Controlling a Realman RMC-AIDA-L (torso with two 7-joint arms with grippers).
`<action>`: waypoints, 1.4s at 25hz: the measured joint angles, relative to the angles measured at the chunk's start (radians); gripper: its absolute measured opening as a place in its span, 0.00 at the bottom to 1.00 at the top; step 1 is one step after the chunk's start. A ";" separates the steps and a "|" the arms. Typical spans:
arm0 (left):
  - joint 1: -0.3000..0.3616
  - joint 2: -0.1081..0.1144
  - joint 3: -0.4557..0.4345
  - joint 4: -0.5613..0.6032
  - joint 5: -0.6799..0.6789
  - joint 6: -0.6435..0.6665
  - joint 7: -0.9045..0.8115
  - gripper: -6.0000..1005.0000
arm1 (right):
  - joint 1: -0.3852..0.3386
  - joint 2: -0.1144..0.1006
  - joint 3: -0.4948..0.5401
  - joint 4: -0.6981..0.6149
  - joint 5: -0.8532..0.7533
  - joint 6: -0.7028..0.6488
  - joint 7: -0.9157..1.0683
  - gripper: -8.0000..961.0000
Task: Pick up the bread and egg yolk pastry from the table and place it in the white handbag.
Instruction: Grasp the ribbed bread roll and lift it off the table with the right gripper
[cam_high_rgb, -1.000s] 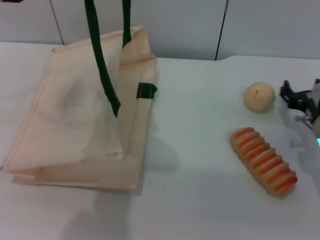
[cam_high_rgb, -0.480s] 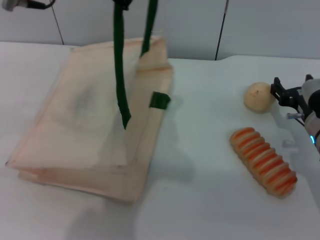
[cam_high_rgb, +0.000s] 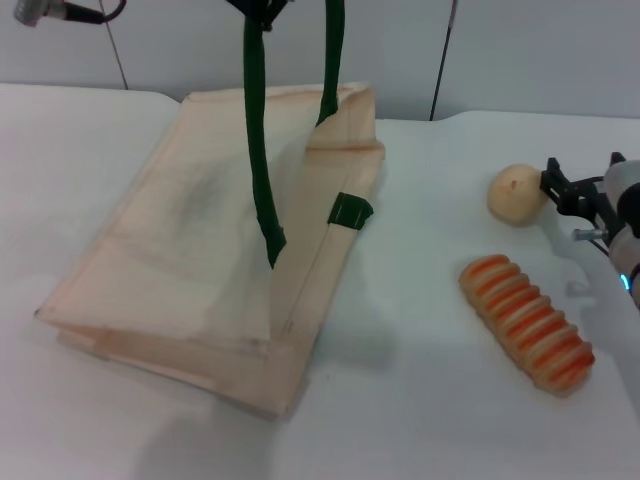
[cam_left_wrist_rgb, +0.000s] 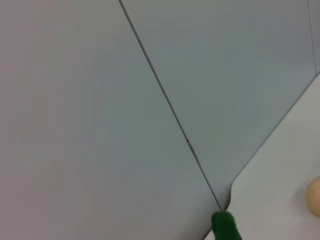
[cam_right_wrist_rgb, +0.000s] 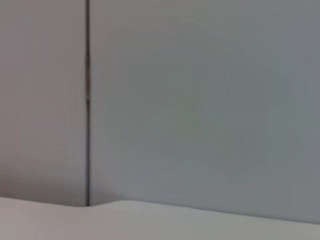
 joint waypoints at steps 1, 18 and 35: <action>0.000 0.000 0.000 0.000 0.000 -0.002 0.002 0.13 | -0.003 0.000 -0.001 -0.014 -0.001 0.000 -0.008 0.86; 0.006 0.000 -0.009 -0.003 0.011 -0.011 0.013 0.13 | -0.133 -0.014 0.249 -0.352 0.001 -0.326 -0.379 0.86; 0.012 0.002 -0.011 -0.006 0.011 -0.014 0.025 0.13 | -0.166 -0.003 0.556 -0.389 -0.073 -0.802 -0.563 0.85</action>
